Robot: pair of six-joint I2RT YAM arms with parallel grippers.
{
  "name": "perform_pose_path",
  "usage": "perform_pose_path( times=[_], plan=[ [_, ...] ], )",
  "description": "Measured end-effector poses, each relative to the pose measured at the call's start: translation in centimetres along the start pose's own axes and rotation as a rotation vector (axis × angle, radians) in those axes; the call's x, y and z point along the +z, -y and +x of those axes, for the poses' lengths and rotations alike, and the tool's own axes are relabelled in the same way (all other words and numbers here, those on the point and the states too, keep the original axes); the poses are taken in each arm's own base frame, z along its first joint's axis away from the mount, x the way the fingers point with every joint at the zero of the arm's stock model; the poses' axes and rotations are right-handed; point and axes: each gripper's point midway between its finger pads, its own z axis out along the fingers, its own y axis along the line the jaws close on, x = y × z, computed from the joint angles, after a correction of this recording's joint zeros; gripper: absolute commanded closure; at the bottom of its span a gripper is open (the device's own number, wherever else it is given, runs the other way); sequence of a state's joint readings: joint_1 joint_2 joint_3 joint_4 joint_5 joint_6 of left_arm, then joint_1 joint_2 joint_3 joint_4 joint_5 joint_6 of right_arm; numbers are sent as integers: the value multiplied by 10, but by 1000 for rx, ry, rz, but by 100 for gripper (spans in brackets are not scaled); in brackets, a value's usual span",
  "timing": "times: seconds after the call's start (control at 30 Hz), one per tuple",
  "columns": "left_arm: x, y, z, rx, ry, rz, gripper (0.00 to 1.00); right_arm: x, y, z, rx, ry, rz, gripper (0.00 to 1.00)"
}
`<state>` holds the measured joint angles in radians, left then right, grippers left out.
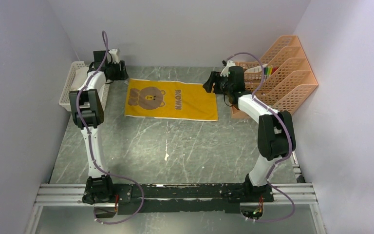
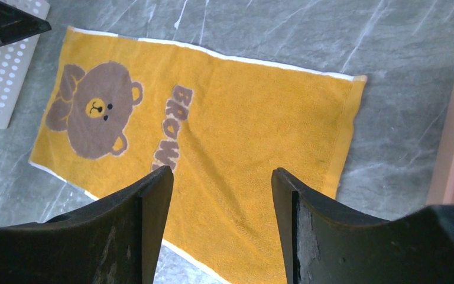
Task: Roll the towels
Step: Fold the towel at the center of the board.
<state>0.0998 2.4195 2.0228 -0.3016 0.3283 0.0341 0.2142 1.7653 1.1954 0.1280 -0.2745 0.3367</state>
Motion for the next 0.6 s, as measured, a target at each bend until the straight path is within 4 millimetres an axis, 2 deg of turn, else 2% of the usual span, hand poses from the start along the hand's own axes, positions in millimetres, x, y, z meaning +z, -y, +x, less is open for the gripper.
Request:
perform_pose_path(
  times=[0.3,0.6],
  plan=[
    [18,12,20,-24,-16,95,31,3,-4,7,7,-22,-29,37],
    [30,27,22,-28,7,153,34,3,-5,10,9,-36,-44,37]
  ],
)
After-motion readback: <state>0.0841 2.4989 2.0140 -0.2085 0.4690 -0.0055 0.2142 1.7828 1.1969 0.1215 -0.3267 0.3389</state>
